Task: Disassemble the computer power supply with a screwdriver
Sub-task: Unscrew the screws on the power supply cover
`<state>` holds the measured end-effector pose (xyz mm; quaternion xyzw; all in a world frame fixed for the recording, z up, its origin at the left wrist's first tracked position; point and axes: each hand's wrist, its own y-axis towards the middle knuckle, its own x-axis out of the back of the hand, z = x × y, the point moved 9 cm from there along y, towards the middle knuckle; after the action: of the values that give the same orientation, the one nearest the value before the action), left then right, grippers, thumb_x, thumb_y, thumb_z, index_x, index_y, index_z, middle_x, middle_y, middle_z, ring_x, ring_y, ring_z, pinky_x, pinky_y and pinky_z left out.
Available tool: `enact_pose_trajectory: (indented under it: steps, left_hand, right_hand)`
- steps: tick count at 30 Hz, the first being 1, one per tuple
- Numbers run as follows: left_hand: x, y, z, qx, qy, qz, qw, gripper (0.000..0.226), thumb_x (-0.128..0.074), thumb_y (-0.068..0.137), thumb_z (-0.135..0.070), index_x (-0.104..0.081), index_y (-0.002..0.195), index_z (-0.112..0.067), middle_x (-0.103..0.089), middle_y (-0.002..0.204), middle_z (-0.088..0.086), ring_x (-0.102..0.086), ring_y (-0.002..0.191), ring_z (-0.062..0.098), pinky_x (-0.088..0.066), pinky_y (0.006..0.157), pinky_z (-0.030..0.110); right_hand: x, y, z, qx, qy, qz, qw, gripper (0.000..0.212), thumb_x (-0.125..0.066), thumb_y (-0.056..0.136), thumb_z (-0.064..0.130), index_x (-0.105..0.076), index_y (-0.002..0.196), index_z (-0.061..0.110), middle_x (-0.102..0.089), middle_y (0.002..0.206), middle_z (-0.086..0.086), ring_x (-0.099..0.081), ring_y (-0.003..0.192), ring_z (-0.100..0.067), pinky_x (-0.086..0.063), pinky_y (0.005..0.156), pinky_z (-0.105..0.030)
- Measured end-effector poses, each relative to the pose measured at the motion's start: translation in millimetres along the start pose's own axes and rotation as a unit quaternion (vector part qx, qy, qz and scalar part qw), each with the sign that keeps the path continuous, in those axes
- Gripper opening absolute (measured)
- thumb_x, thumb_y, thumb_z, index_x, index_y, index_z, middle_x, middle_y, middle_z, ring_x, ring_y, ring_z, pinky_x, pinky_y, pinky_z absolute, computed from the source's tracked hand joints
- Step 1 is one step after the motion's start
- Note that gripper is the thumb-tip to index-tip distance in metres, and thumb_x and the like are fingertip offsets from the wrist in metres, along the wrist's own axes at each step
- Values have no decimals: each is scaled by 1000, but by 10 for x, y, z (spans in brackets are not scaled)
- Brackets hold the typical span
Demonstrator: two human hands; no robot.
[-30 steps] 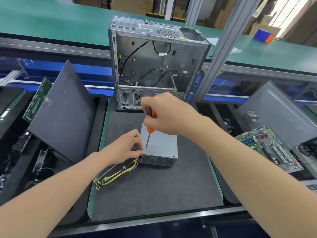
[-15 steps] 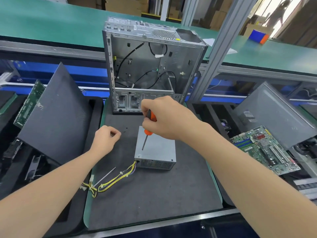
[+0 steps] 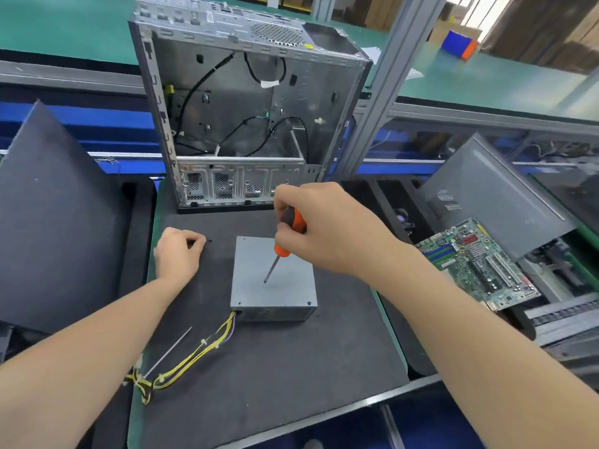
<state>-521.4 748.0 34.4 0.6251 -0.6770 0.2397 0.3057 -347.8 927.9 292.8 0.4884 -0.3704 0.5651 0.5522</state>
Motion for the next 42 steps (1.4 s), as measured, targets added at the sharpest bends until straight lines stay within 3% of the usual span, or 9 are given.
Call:
enact_pose_trajectory:
  steps: [7, 10, 12, 15, 17, 19, 23, 30, 42]
  left_hand:
    - [152, -106, -189, -41, 1, 14, 999, 28, -54, 106, -10, -76, 122, -3, -70, 123, 19, -61, 123, 34, -45, 108, 43]
    - [308, -318, -744, -110, -36, -3, 993, 29, -54, 104, -8, -74, 124, -12, -64, 117, 9, -62, 108, 21, -46, 98, 35]
    - [308, -580, -1271, -199, -73, 42, 976, 31, -57, 100, -6, -75, 115, -25, -62, 107, -3, -58, 95, 4, -44, 87, 22]
    - [57, -1064, -1807, -291, -122, 197, 928, 48, -58, 95, 2, -72, 103, -44, -67, 103, -17, -62, 99, 0, -44, 84, 12]
    - [-203, -1312, -1853, -265, -135, 296, 908, 54, -53, 93, 7, -74, 100, -43, -72, 104, -17, -66, 100, 7, -51, 91, 24]
    - [-363, -1434, -1805, -240, -143, 325, 904, 60, -47, 87, 13, -76, 97, -39, -73, 101, -13, -67, 95, 9, -53, 90, 31]
    - [-462, -1481, -1684, -209, -157, 313, 913, 65, -41, 79, 23, -82, 92, -26, -70, 99, 1, -61, 85, 8, -51, 85, 29]
    - [-469, -1503, -1728, -216, -150, 303, 916, 63, -39, 77, 26, -81, 94, -18, -70, 102, 1, -60, 86, 4, -46, 85, 13]
    - [-519, -1497, -1695, -240, -118, 310, 912, 62, -42, 84, 20, -81, 94, -27, -66, 104, -22, -61, 97, 7, -44, 87, 10]
  right_hand:
    - [11, -49, -68, -2, -8, -2, 1000, 9, -58, 88, 31, -52, 91, 25, -62, 85, 4, -59, 80, -21, -56, 67, -41]
    - [63, -112, -118, -3, -17, -9, 1000, 8, -58, 88, 30, -52, 91, 25, -60, 83, 4, -58, 79, -21, -53, 63, -37]
    - [88, -175, -172, -7, -26, -10, 1000, 9, -59, 87, 30, -53, 90, 24, -58, 80, 4, -57, 78, -21, -50, 62, -35]
    - [104, -293, -267, -15, -37, -6, 999, 12, -60, 83, 33, -55, 88, 23, -54, 75, 7, -56, 78, -23, -43, 59, -33]
    - [114, -373, -331, -20, -38, -11, 999, 11, -60, 81, 31, -56, 86, 23, -53, 72, 8, -57, 77, -24, -39, 57, -32]
    - [130, -446, -385, -22, -37, -20, 999, 9, -59, 80, 29, -54, 84, 23, -52, 70, 8, -56, 75, -23, -36, 56, -31]
    - [144, -536, -438, -25, -29, -28, 999, 10, -59, 81, 30, -51, 83, 24, -56, 74, 5, -55, 75, -24, -39, 57, -32]
    - [135, -549, -464, -29, -27, -33, 999, 9, -59, 82, 29, -53, 86, 23, -59, 79, 3, -57, 78, -25, -38, 57, -31]
    - [81, -513, -438, -22, -31, -24, 999, 9, -60, 82, 28, -55, 86, 22, -58, 78, 4, -58, 76, -24, -40, 56, -31]
